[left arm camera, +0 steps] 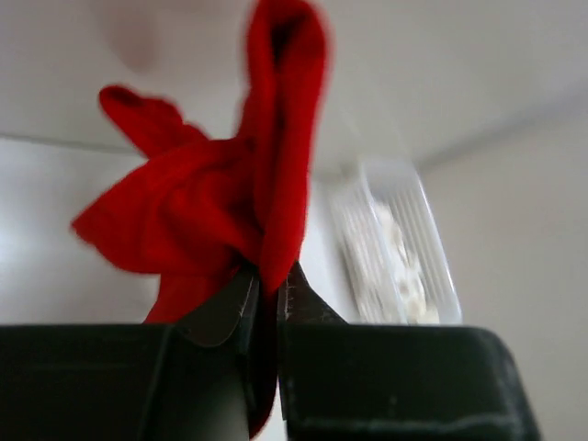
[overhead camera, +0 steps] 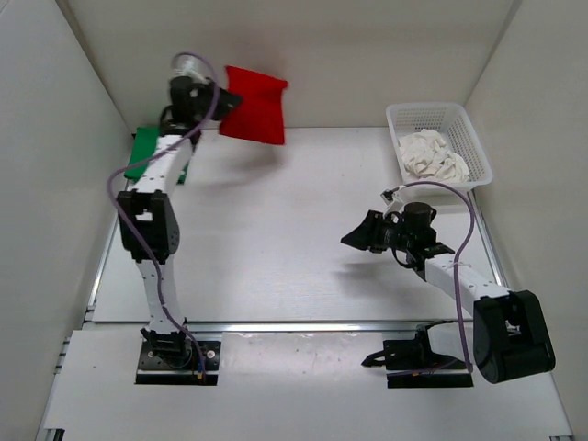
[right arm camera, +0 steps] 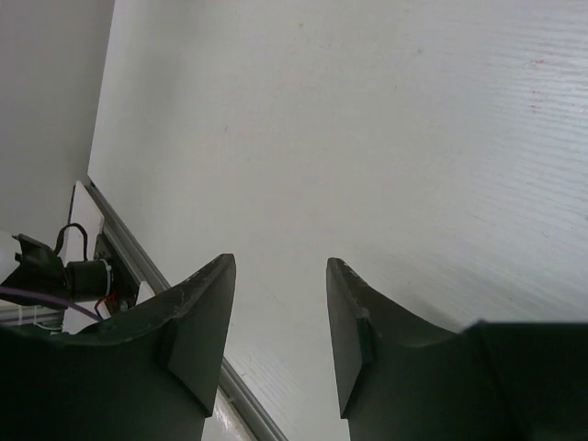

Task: Fold and stack the t-shirts
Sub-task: Put the neatly folded tshirt into the corner of the board with the left arm

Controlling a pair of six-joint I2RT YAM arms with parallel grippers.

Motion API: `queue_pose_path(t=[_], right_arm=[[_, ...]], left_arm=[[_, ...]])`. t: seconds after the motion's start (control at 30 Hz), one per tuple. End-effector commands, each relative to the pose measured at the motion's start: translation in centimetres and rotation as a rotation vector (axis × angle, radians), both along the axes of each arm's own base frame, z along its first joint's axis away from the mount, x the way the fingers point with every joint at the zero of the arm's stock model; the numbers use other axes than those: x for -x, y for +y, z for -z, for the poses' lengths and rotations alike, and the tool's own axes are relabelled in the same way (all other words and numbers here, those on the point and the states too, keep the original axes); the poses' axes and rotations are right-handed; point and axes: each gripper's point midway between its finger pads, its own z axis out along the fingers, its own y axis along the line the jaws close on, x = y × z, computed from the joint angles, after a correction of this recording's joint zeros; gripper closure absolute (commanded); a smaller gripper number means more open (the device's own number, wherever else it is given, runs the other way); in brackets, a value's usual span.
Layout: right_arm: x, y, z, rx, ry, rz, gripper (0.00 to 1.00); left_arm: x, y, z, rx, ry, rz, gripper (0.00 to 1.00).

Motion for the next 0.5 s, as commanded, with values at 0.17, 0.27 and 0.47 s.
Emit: queue_pose_path(t=[0.17, 0.27, 0.47], right_arm=[[0.5, 1.8, -0.3, -0.025, -0.027, -0.097, 0.57], [1.3, 2.4, 0.1, -0.017, -0.018, -0.128, 0.56], [2.1, 2.7, 0.5, -0.014, -0.013, -0.141, 0.55]], left_arm=[[4.3, 27.0, 4.3, 0.175, 0.090, -0.552, 0.02], [7.7, 30.3, 9.4, 0.280, 0.177, -0.628, 0.01], [13.2, 33.2, 11.2, 0.305, 0.166, -0.775, 0.01]])
